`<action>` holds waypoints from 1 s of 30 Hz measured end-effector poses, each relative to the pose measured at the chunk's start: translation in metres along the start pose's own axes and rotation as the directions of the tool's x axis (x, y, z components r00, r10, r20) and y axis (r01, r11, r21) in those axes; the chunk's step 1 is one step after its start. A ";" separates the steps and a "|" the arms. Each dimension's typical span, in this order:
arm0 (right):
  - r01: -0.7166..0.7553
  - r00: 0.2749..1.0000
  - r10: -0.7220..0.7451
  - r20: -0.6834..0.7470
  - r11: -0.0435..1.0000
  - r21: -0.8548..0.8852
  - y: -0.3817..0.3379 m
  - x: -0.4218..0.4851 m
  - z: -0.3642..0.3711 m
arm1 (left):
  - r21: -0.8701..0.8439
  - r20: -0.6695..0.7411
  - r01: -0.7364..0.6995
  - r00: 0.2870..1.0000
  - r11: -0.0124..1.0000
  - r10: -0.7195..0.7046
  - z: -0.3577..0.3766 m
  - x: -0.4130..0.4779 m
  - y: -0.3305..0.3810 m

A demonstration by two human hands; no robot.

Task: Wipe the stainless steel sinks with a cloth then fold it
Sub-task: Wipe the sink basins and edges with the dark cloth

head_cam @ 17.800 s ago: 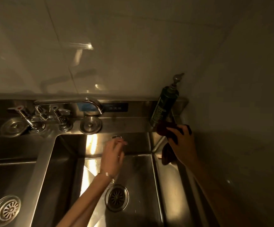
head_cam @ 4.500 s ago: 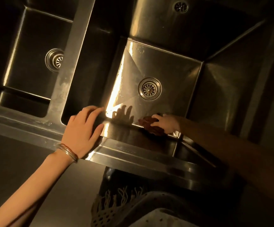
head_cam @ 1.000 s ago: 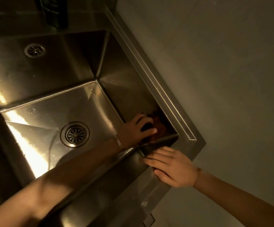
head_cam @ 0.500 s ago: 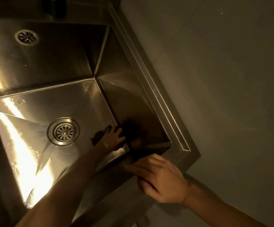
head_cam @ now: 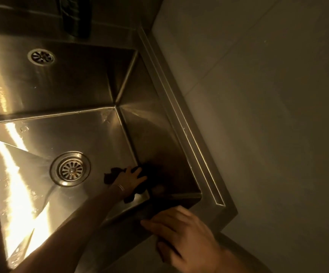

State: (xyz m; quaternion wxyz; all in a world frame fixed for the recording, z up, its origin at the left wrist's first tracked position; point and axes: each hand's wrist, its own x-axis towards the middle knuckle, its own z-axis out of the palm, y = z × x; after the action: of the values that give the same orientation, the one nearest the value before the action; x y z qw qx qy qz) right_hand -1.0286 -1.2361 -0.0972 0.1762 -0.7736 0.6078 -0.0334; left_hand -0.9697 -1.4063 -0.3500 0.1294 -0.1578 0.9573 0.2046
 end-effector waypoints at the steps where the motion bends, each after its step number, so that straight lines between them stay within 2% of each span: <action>1: 0.000 1.000 0.000 0.002 1.000 0.009 -0.001 0.000 0.000 | 0.024 -0.043 -0.028 0.999 0.999 0.029 -0.006 0.001 -0.001; 4: 0.018 1.000 -0.018 -0.003 1.000 0.019 -0.001 0.000 0.000 | 0.090 -0.132 -0.109 0.984 0.990 0.120 -0.036 -0.002 -0.002; 6: 0.017 1.000 -0.017 0.018 1.000 -0.015 -0.003 0.000 -0.002 | 0.080 -0.297 -0.159 0.939 0.984 0.175 -0.057 -0.012 -0.003; 8: 0.015 0.999 -0.012 0.049 0.998 -0.056 -0.004 0.000 -0.004 | -0.027 -0.541 -0.182 0.830 0.983 0.139 -0.081 -0.021 -0.007; 10: 0.008 0.998 -0.003 0.067 0.996 -0.088 -0.006 0.001 -0.006 | -0.141 -0.739 -0.203 0.673 0.969 0.033 -0.109 -0.026 -0.011; 13: -0.007 0.994 0.015 0.104 0.997 -0.081 -0.008 0.003 -0.009 | -0.229 -0.870 -0.241 0.485 0.943 -0.087 -0.155 -0.030 0.007; 15: -0.023 0.988 0.033 0.148 0.997 -0.068 -0.008 0.004 -0.009 | -0.241 -0.887 -0.210 0.444 0.947 -0.127 -0.161 -0.024 0.020; 17: -0.036 0.982 0.049 0.183 0.997 -0.074 -0.006 0.004 -0.007 | -0.346 -0.833 -0.146 0.501 0.927 -0.233 -0.146 -0.018 0.024; 18: -0.047 0.979 0.061 0.194 0.996 -0.075 -0.004 0.003 -0.006 | -0.430 -0.765 -0.092 0.566 0.898 -0.308 -0.135 -0.015 0.021; 19: -0.053 0.976 0.068 0.205 0.996 -0.077 -0.004 0.003 -0.007 | -0.505 -0.647 -0.047 0.682 0.862 -0.341 -0.123 -0.011 0.016; 20: -0.044 0.975 0.060 0.216 0.996 -0.080 -0.003 0.004 -0.007 | -0.540 -0.551 -0.009 0.759 0.842 -0.346 -0.112 -0.007 0.008; 21: -0.015 0.972 0.034 0.233 0.997 -0.081 -0.002 0.006 -0.008 | -0.579 -0.444 0.046 0.819 0.814 -0.362 -0.104 -0.005 0.000; 22: 0.028 0.965 -0.006 0.261 0.996 -0.080 0.001 0.009 -0.011 | -0.554 -0.383 0.089 0.855 0.827 -0.349 -0.097 -0.004 -0.008; 25: 0.172 0.942 -0.120 0.315 0.975 -0.143 0.025 0.029 -0.029 | -0.578 -0.334 0.077 0.886 0.812 -0.322 -0.082 -0.008 -0.019; 30: 0.242 0.938 -0.150 0.312 0.929 -0.282 0.085 0.058 -0.066 | -0.556 -0.541 -0.140 0.810 0.819 -0.228 -0.071 -0.006 -0.015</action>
State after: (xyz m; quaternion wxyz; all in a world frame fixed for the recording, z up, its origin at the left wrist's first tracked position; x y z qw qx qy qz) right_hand -1.1098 -1.3238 -0.0710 0.1315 -0.8457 0.4924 0.1584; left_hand -0.9720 -1.4482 -0.2909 -0.2198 -0.2675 0.8390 0.4199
